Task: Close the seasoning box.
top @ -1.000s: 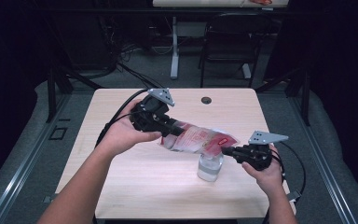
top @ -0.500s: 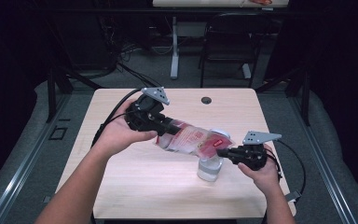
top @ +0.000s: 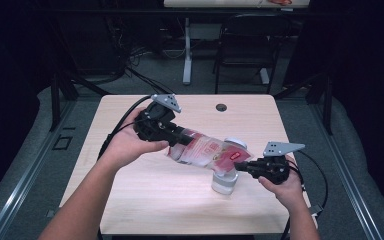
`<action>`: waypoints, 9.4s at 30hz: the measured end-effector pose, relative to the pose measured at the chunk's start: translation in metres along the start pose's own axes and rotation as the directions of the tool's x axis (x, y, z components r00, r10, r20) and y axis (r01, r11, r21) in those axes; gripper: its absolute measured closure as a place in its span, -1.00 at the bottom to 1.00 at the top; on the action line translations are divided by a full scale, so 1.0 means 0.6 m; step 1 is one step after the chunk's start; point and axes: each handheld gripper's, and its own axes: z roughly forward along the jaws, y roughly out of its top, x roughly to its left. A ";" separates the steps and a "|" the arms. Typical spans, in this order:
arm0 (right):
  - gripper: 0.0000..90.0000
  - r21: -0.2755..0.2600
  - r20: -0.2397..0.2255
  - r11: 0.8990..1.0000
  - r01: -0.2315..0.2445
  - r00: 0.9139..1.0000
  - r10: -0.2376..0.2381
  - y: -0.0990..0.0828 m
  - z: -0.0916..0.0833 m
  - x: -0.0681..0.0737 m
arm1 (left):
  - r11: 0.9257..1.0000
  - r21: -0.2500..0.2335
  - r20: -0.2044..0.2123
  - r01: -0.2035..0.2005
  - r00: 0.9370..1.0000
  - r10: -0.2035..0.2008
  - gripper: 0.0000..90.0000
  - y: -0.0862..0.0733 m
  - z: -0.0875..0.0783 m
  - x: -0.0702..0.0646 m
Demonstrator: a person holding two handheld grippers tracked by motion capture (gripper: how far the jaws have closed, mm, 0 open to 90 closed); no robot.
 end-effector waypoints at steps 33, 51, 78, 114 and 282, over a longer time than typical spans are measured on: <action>0.97 -0.018 0.049 1.000 0.004 0.999 -0.003 0.003 -0.002 0.004 | 1.000 0.003 0.003 0.023 1.000 -0.023 0.58 -0.035 0.010 0.009; 0.96 -0.076 0.055 0.997 0.004 0.999 0.000 0.007 0.005 0.007 | 0.998 -0.023 0.012 0.064 0.998 -0.064 0.59 -0.073 0.010 0.023; 0.83 -0.099 -0.024 0.994 -0.043 0.999 0.040 -0.003 0.019 -0.001 | 0.993 -0.047 0.029 0.104 0.994 -0.103 0.59 -0.114 0.016 0.033; 1.00 -0.054 -0.035 0.997 0.052 0.998 -0.054 0.025 0.041 0.038 | 0.983 -0.090 0.044 0.162 0.986 -0.158 0.54 -0.223 0.028 0.051; 0.43 0.034 -0.109 0.966 0.258 0.961 -0.253 0.204 0.211 0.196 | 0.959 -0.119 -0.048 0.257 0.963 -0.264 0.01 -0.389 0.024 0.091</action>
